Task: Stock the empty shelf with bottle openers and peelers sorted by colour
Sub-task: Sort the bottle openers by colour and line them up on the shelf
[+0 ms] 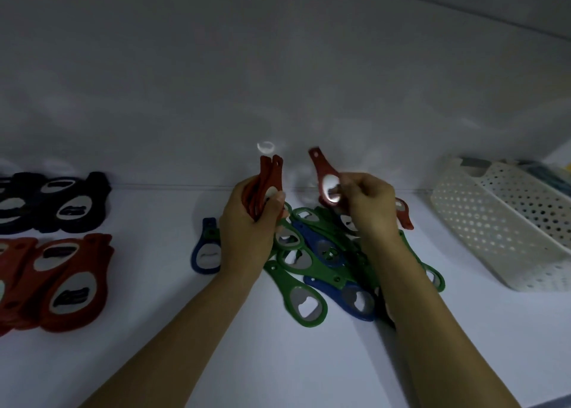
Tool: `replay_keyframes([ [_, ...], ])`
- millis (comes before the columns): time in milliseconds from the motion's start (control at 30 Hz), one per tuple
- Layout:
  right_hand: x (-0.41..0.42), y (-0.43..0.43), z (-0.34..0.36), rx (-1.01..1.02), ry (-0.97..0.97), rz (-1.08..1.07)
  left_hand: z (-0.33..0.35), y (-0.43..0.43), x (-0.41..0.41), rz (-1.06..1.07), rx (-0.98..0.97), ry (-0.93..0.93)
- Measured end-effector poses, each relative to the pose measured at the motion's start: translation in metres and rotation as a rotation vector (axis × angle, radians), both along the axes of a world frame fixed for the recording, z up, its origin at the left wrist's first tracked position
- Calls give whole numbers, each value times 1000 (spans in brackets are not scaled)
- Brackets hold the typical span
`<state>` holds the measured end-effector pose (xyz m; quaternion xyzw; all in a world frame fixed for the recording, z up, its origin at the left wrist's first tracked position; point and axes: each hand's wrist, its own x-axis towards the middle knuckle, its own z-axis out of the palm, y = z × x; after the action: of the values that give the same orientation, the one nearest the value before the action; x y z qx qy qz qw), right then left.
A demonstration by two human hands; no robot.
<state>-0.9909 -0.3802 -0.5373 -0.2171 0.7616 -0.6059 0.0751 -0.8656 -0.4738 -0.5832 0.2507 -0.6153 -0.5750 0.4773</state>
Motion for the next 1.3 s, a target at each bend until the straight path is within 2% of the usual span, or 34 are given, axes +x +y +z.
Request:
replay_keyframes([
  [33,10,-4,2,-135,-226,116,0,0,1,6,-7,5],
  [67,20,-9,2,-171,-330,212,1,0,1,12,-10,11],
  [100,28,-13,-1,-123,-300,272,2,1,1,17,-10,14],
  [200,41,-23,-10,48,119,251,1,-1,1,41,2,24],
  [233,42,-24,-13,57,198,235,0,-1,1,49,-9,25],
  [267,42,-25,-14,47,196,228,0,-1,0,52,-37,16],
  [333,44,-26,-15,-35,-4,254,-1,1,-1,50,-116,-4],
  [433,42,-26,-12,-130,-312,442,-1,9,-2,36,-231,-31],
  [533,42,-26,-9,-220,-384,572,-2,14,-3,-2,-406,-165],
  [667,48,-29,-4,-344,-425,483,0,14,0,-72,-459,-185],
  [733,50,-29,3,-403,-451,447,9,19,4,-107,-314,-98],
  [900,78,-29,25,-516,-311,402,58,25,13,-145,560,183],
  [967,104,-38,30,-522,-247,387,71,23,24,-202,811,323],
  [1033,127,-46,35,-516,-236,403,73,21,42,-206,863,381],
  [1167,158,-54,32,-527,-332,449,67,18,82,-222,937,464],
  [1300,186,-57,25,-492,-236,441,61,14,107,-226,891,434],
])
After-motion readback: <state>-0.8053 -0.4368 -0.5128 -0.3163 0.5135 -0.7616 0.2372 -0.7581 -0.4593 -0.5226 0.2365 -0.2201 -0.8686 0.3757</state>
